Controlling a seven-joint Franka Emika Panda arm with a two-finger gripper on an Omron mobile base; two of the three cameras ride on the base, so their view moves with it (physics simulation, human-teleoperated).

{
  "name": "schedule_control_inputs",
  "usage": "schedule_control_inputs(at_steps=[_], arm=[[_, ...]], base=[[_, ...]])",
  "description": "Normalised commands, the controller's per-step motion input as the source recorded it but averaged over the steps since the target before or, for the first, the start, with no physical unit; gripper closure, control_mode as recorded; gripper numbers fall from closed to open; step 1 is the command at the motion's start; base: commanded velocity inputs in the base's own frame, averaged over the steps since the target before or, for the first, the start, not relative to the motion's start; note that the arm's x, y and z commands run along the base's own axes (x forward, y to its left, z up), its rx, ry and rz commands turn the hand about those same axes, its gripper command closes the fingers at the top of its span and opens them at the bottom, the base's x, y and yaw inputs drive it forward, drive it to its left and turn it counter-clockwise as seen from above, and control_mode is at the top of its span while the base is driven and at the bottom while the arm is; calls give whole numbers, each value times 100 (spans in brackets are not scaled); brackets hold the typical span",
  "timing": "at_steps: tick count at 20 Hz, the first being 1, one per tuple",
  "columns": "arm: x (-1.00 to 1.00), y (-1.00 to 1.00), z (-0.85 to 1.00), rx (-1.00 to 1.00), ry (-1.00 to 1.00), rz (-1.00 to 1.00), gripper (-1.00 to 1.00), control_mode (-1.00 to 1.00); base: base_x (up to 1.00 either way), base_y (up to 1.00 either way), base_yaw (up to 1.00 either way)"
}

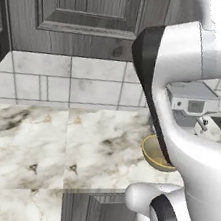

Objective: Open the cabinet and setup a tea strainer by placing it in the bowl upright.

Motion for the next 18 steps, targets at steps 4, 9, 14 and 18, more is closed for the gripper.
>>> schedule_control_inputs(at_steps=[4,9,14,18], arm=[[35,5,-20,-29,0,1,-100,-100],[44,7,-43,-38,0,4,-100,-100],[38,8,-39,-30,8,4,-100,-100],[47,1,-34,-18,11,3,-100,-100]], base=[[0,0,0],[0,0,0],[0,0,0],[0,0,0]])
